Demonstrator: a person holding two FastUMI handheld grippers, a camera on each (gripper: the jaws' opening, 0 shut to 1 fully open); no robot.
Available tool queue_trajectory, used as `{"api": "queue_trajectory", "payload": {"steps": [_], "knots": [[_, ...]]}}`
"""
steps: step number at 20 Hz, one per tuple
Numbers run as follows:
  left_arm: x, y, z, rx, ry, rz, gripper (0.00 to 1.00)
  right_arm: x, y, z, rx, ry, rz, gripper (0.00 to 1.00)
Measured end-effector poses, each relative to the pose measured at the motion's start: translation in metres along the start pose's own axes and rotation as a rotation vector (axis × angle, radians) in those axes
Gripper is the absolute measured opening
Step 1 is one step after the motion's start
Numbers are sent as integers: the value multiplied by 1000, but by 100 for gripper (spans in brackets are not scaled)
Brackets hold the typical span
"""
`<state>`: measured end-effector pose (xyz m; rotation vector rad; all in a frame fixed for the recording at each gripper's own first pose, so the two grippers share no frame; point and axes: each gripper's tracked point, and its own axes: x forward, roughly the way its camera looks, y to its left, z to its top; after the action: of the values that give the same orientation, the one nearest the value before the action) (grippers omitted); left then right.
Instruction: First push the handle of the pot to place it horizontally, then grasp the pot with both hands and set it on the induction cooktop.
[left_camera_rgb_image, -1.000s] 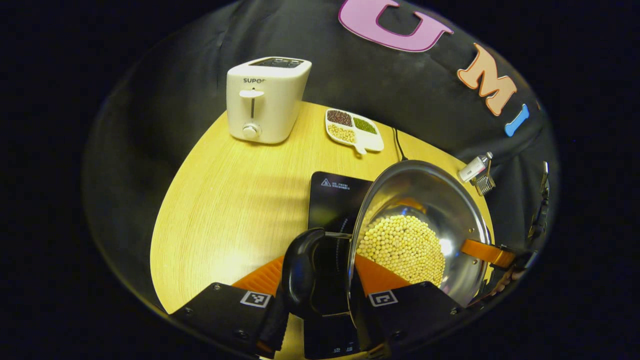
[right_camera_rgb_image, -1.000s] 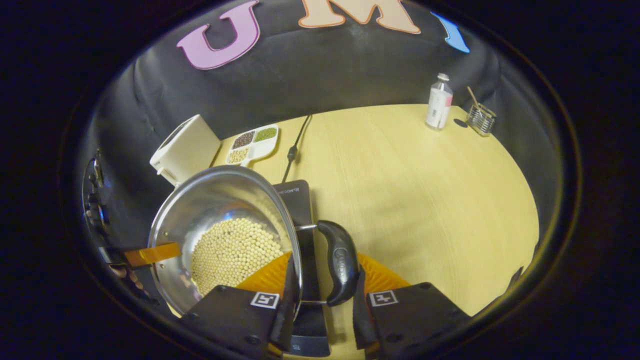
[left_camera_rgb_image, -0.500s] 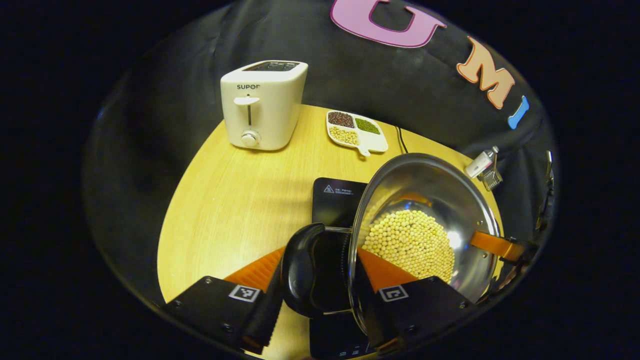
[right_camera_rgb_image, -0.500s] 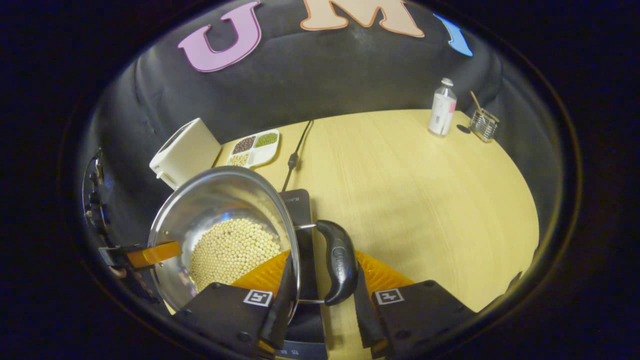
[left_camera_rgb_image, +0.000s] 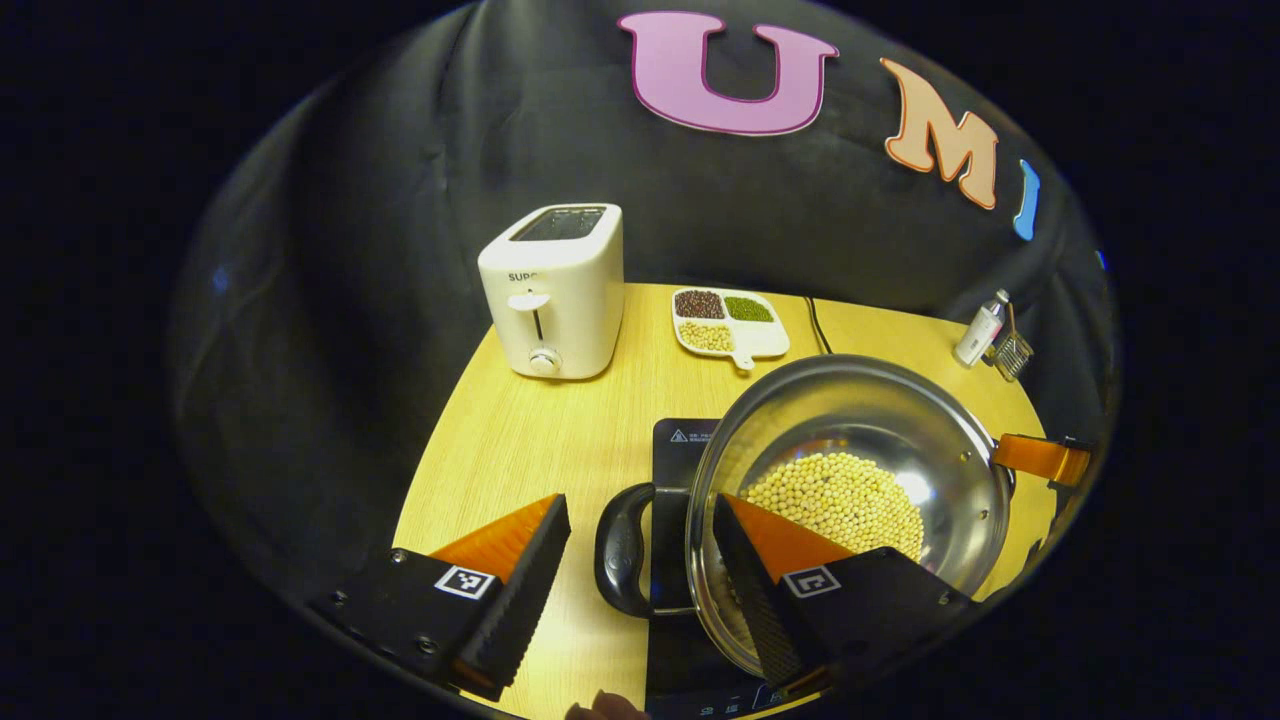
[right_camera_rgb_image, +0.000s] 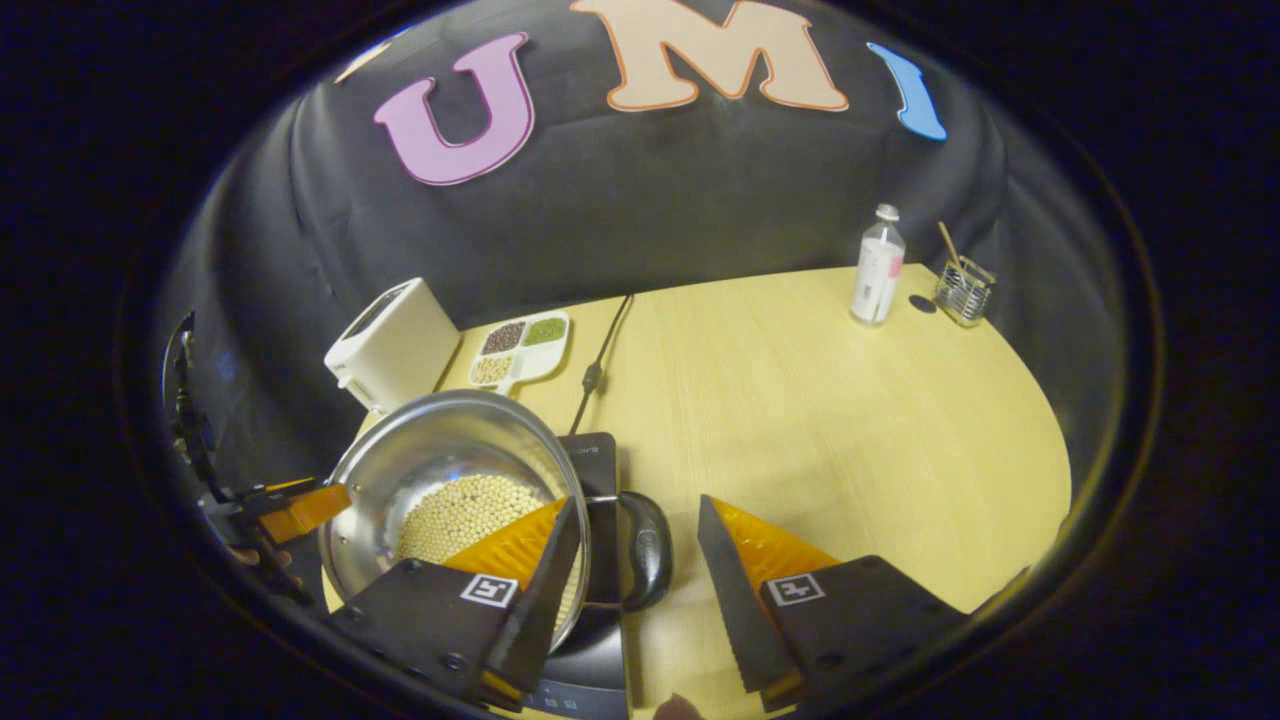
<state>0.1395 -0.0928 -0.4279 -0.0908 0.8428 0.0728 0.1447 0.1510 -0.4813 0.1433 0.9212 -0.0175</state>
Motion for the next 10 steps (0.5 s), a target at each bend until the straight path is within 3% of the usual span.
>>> {"api": "queue_trajectory", "payload": {"steps": [6, 7, 9, 10], "knots": [[-51, -13, 34, 30, -141, 99, 92, -31, -35, 24, -2, -72, 40, 74], [-62, -20, 40, 32, -169, 109, 97, -38, -45, 29, -5, -86, 46, 75], [-86, -40, 46, 19, -211, 116, 98, -53, -69, 37, -14, -110, 46, 99], [-96, -53, 44, 13, -216, 113, 97, -60, -81, 41, -12, -129, 49, 94]]}}
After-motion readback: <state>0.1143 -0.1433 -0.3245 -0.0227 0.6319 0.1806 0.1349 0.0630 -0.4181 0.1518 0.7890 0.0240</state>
